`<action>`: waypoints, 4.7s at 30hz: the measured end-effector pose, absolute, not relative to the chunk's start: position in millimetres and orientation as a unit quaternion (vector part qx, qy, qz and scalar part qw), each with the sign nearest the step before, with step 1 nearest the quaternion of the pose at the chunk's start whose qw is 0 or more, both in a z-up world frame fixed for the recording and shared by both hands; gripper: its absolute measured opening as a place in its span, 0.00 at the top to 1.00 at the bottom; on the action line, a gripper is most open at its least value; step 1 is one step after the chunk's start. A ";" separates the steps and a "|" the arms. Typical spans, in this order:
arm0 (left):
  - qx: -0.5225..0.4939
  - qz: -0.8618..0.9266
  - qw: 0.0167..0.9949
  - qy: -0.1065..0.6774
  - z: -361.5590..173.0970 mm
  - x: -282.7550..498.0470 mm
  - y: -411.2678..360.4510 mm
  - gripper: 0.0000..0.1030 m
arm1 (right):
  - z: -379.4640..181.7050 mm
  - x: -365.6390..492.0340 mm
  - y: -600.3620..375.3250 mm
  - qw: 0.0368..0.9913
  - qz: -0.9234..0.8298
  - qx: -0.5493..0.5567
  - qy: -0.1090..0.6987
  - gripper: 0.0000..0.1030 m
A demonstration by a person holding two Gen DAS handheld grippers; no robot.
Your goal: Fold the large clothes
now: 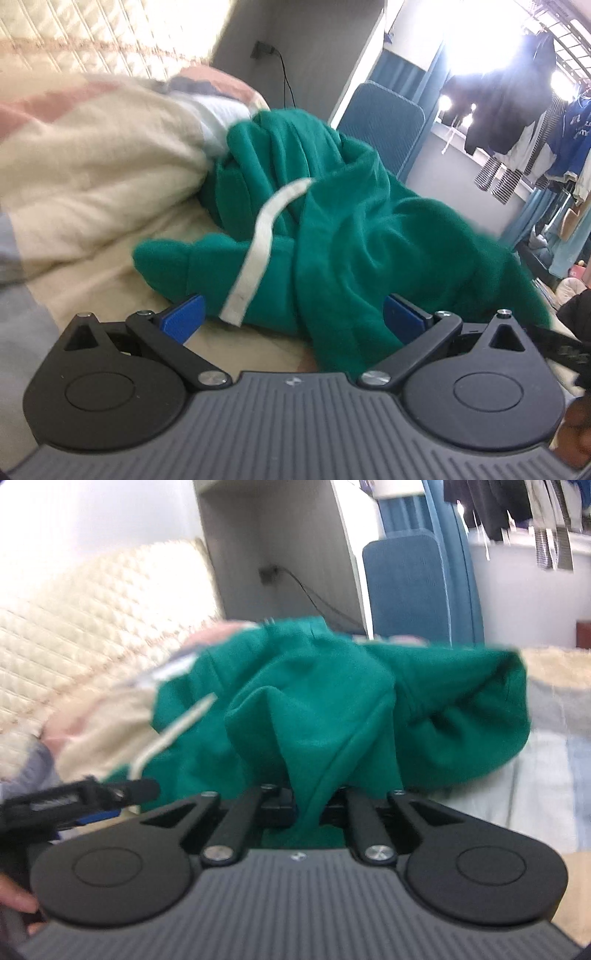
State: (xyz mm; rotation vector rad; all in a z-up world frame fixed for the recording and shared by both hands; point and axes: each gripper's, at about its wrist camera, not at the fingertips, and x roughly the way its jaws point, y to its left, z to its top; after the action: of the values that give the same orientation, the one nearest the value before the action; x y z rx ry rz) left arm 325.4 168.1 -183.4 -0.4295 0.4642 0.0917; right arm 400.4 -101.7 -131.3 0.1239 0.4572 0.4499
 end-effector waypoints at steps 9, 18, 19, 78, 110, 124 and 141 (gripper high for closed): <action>-0.257 0.000 0.951 0.173 -144.8 274.0 171.9 0.00 | -65.7 329.8 -137.4 0.963 0.237 0.055 0.119 0.92; -0.275 -0.038 0.948 0.156 -115.9 215.5 158.5 0.00 | -4.9 239.8 -196.9 0.967 0.228 0.108 0.045 0.92; -0.281 -0.040 0.946 0.155 -113.4 210.7 157.6 0.00 | -0.9 230.1 -203.5 0.965 0.232 0.113 0.036 0.92; -0.234 -0.084 0.940 0.235 -129.5 213.7 84.6 0.96 | -115.0 303.8 -194.8 0.896 0.098 0.229 0.367 0.19; -0.257 -0.045 0.927 0.270 -130.6 386.8 128.2 0.35 | -183.7 445.4 -221.0 0.815 0.100 0.406 0.401 0.25; -0.290 -0.083 0.920 0.250 -110.1 421.1 120.2 0.83 | -146.4 456.2 -224.3 0.842 0.218 0.388 0.306 0.85; -0.374 -0.111 0.904 0.174 -82.6 155.9 137.8 0.85 | -33.9 298.7 -251.3 0.858 0.332 0.345 0.188 0.86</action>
State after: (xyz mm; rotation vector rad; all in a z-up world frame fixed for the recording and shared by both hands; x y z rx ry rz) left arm 155.9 137.8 -82.6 -0.7734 0.3596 -0.2289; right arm 298.7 -251.3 -33.9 0.7247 0.3947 0.6966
